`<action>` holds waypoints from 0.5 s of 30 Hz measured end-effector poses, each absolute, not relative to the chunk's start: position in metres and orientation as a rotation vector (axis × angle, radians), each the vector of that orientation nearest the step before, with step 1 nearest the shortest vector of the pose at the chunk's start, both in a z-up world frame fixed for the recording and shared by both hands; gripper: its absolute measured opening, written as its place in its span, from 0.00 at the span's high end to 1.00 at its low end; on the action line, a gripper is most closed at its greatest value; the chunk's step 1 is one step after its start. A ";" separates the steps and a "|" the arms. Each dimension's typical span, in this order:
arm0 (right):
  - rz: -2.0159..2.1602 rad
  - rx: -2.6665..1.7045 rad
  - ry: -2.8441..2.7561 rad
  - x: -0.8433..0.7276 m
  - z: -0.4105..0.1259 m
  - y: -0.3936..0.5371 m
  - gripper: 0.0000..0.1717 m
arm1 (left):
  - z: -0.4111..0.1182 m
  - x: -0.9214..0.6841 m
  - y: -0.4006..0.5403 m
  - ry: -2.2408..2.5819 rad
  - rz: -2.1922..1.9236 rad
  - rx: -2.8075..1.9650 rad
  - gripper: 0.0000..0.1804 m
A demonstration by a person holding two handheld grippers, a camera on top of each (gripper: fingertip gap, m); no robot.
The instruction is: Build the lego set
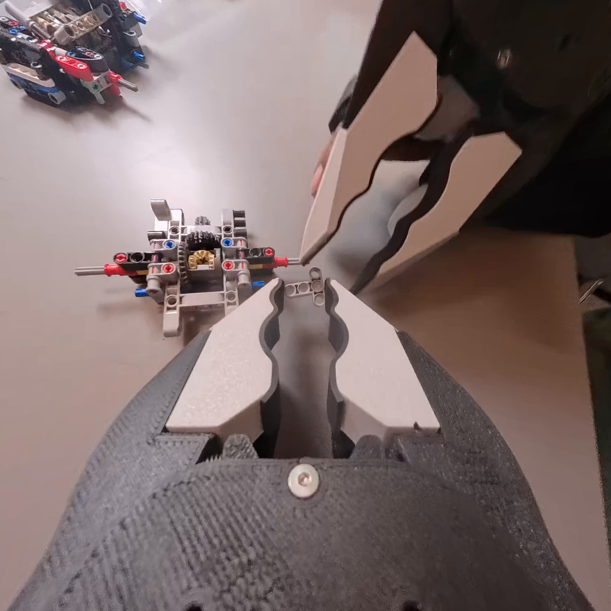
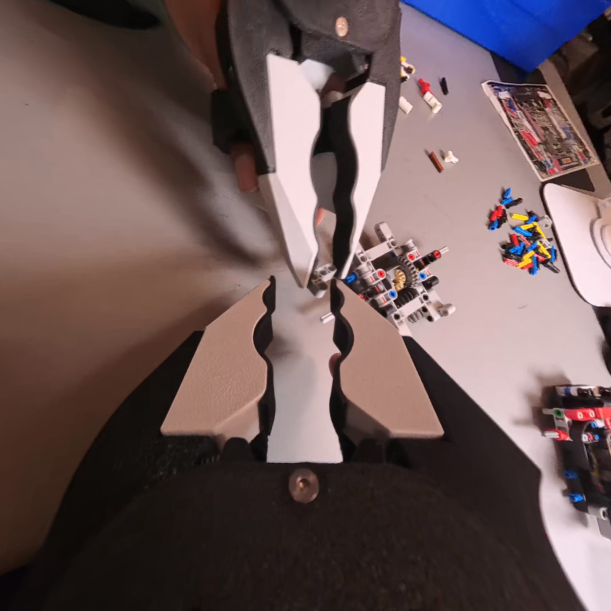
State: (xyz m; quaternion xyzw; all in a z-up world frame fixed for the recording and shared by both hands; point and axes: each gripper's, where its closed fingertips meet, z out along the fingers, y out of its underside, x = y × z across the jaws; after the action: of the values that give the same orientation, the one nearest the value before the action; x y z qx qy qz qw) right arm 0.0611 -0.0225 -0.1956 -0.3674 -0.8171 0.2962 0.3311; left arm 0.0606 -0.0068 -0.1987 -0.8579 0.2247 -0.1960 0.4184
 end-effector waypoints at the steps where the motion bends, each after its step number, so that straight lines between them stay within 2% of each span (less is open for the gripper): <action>1: 0.780 -0.951 -2.126 0.060 -0.194 -0.024 0.81 | -0.196 0.061 -0.007 0.524 -0.541 -2.150 0.87; 3: 0.774 -0.937 -2.089 0.055 -0.188 -0.025 0.82 | -0.192 0.062 -0.008 0.460 -0.619 -2.143 0.87; 5: 0.738 -0.911 -2.069 0.051 -0.185 -0.024 0.92 | -0.188 0.060 -0.006 0.404 -0.650 -2.128 0.87; 12: 0.840 -0.919 -2.195 0.070 -0.198 -0.031 0.97 | -0.185 0.072 -0.023 0.440 -0.959 -2.115 0.86; 15: 0.796 -0.958 -2.274 0.080 -0.210 -0.026 0.97 | -0.186 0.071 -0.033 0.595 -0.912 -2.118 0.84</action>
State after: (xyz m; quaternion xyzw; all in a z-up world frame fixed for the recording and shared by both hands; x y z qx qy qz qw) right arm 0.0800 -0.0259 -0.2104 -0.3556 -0.8442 0.2956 0.2710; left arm 0.0711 -0.0331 -0.1860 -0.8259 0.2319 -0.3558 0.3709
